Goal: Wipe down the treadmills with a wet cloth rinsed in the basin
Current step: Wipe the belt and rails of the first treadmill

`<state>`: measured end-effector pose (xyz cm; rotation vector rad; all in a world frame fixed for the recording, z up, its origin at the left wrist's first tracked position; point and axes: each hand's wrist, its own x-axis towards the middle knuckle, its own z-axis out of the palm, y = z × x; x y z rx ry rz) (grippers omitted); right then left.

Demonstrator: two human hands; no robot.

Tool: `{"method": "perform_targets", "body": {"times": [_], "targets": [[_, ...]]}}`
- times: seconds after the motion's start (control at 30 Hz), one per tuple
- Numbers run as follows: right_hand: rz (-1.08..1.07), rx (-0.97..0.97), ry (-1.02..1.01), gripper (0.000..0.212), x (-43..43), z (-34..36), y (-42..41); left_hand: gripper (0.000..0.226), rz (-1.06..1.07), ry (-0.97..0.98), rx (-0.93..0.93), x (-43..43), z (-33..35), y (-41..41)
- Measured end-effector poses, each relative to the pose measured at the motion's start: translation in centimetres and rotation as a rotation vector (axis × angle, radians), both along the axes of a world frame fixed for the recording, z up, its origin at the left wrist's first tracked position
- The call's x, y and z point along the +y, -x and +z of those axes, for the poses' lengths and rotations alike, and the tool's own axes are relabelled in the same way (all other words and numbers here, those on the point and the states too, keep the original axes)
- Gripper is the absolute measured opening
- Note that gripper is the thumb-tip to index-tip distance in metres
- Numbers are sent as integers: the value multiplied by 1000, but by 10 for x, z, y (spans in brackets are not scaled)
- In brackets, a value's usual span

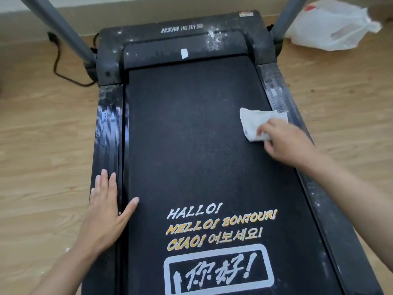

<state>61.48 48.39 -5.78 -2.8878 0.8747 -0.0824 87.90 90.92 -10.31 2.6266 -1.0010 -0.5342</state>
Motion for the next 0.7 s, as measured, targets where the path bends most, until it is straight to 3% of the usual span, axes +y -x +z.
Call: {"method": "perform_targets", "body": {"times": [0.07,0.17,0.23,0.3,0.37,0.53,0.7], "targets": [[-41,68,-30,33,9,-8,8,107,-52,-75,13,3,-1,-4],[-153,-125,-8,33,4,-1,-6,120,-58,-158,42,1,3,-5],[-177,-201,-103,40,0,-6,-24,128,-71,-201,88,0,8,-7],[-199,-69,-248,62,3,-26,-39,139,-99,-235,134,-1,14,-10],[-249,64,-199,84,13,-50,-49,147,-118,-267,159,-2,20,-12],[-414,42,-188,118,47,-47,-96,153,-112,-294,148,-6,28,-6],[-82,69,-215,110,139,-41,-210,156,-117,-317,181,-8,32,-7]]}}
